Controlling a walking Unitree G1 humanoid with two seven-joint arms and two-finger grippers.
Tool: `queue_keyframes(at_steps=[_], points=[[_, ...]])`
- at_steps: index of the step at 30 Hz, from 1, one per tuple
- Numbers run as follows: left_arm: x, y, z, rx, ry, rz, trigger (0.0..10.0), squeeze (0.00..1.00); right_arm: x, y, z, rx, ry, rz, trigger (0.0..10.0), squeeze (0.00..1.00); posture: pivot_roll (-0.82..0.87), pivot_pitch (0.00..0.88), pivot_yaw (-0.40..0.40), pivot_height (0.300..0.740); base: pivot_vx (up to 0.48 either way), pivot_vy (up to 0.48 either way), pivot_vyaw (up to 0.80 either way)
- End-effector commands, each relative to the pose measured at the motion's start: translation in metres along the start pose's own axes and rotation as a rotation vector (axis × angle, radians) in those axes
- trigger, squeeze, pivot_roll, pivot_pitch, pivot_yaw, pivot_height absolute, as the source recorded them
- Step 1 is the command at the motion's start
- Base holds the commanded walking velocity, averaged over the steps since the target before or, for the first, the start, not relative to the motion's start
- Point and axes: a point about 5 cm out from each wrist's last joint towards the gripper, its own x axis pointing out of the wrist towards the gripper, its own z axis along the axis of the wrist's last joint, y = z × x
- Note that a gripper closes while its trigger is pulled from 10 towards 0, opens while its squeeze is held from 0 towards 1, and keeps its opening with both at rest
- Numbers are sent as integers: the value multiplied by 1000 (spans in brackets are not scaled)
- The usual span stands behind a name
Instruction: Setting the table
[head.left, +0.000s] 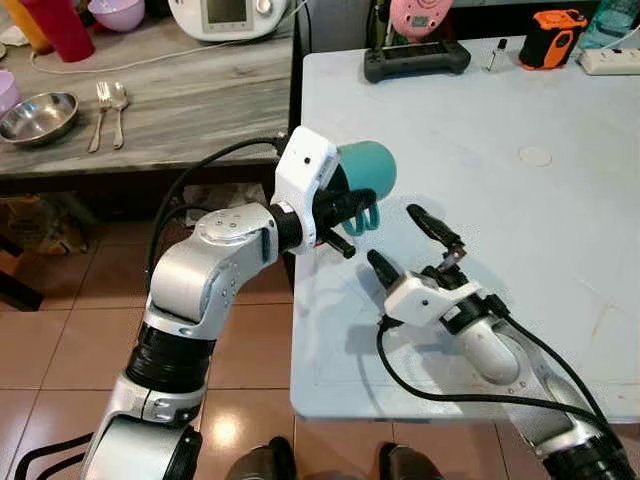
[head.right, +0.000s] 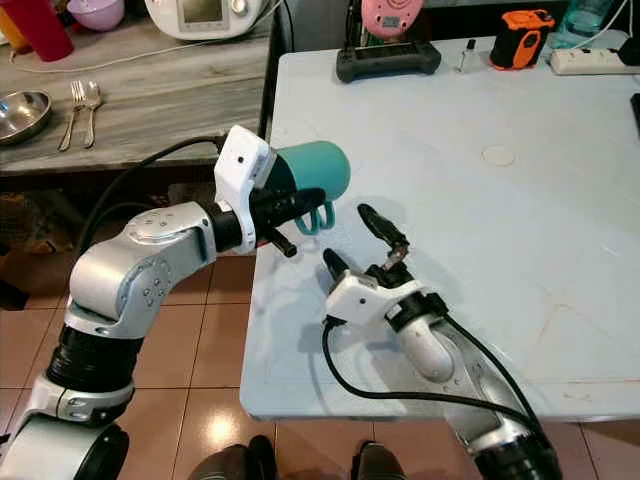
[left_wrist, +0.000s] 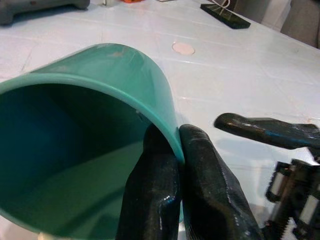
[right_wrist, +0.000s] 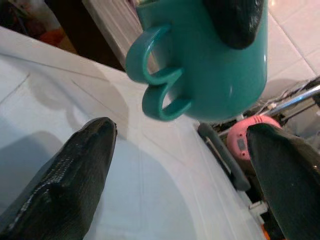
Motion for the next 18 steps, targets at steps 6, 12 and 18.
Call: queue_keyframes(at_steps=[6, 12, 18], points=[[-5, -9, 5, 5, 18, -30, 10000, 0, 18, 7, 6, -41, -84, 32, 10000, 0, -168, 197, 96, 740, 0, 0, 0], [-8, -10, 8, -21, 34, -25, 10000, 0, 25, 7, 0, -69, -111, 42, 10000, 0, -163, 201, 95, 740, 0, 0, 0], [-8, -10, 7, -18, 42, -16, 10000, 0, 29, 8, 2, -74, -141, 39, 0, 0, -164, 201, 94, 740, 0, 0, 0]])
